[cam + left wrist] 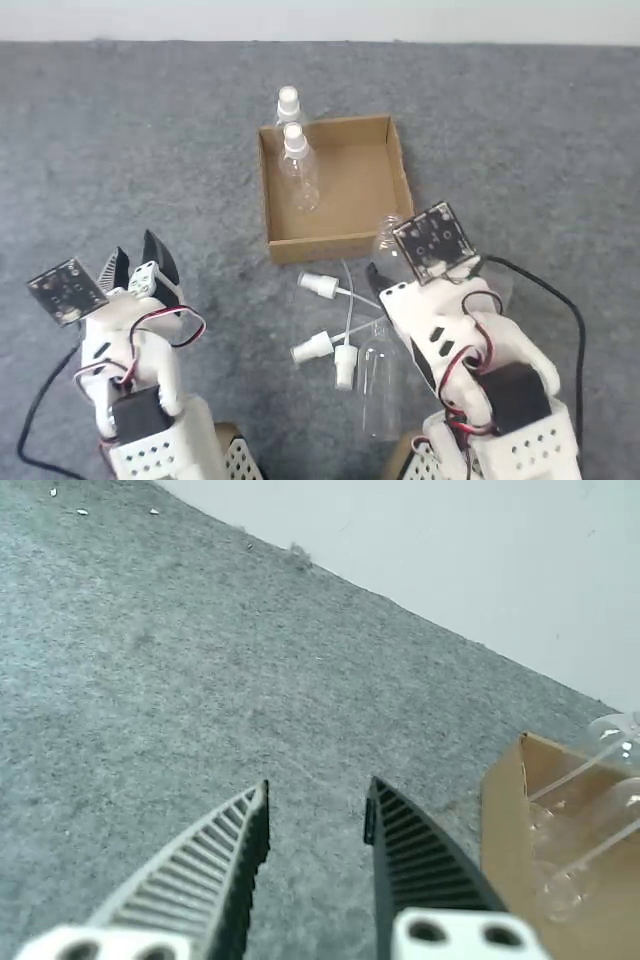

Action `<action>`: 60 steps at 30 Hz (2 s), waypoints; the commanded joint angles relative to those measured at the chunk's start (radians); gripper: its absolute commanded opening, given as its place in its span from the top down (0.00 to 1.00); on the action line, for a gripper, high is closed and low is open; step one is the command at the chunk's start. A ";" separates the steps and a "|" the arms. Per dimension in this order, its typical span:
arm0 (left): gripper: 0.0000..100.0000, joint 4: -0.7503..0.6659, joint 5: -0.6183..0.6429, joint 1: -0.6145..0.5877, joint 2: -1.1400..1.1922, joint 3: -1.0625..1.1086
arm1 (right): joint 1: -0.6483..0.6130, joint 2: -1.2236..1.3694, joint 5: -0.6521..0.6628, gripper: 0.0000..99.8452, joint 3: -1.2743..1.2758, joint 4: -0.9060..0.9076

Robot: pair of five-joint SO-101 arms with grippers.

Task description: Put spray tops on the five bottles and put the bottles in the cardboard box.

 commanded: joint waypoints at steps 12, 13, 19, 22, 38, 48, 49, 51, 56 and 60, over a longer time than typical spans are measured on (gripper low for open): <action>0.85 -0.032 0.012 0.018 -0.015 -0.030 | 0.093 -0.340 -0.003 0.99 0.295 -0.171; 0.85 -0.032 0.012 0.031 -0.015 -0.028 | 0.093 -0.360 -0.003 0.99 0.310 -0.174; 0.85 -0.034 0.012 0.107 -0.015 -0.010 | 0.094 -0.464 -0.003 0.99 0.359 -0.168; 0.85 -0.026 0.012 0.166 -0.015 -0.002 | 0.110 -0.498 -0.003 0.99 0.374 -0.168; 0.99 -0.028 0.012 0.358 -0.015 0.101 | 0.113 -0.499 -0.012 0.99 0.402 -0.166; 0.99 0.017 0.107 0.365 -0.015 0.077 | 0.188 -0.501 -0.060 0.99 0.396 -0.170; 0.99 0.009 0.109 0.367 -0.015 0.070 | 0.202 -0.501 -0.060 0.99 0.394 -0.168; 0.99 0.008 0.109 0.384 -0.015 0.045 | 0.223 -0.501 -0.061 0.99 0.394 -0.168; 0.99 0.071 0.109 0.427 -0.009 -0.093 | 0.232 -0.501 -0.061 0.99 0.399 -0.168; 0.99 0.155 0.110 0.430 -0.008 -0.211 | 0.232 -0.501 -0.061 0.99 0.402 -0.168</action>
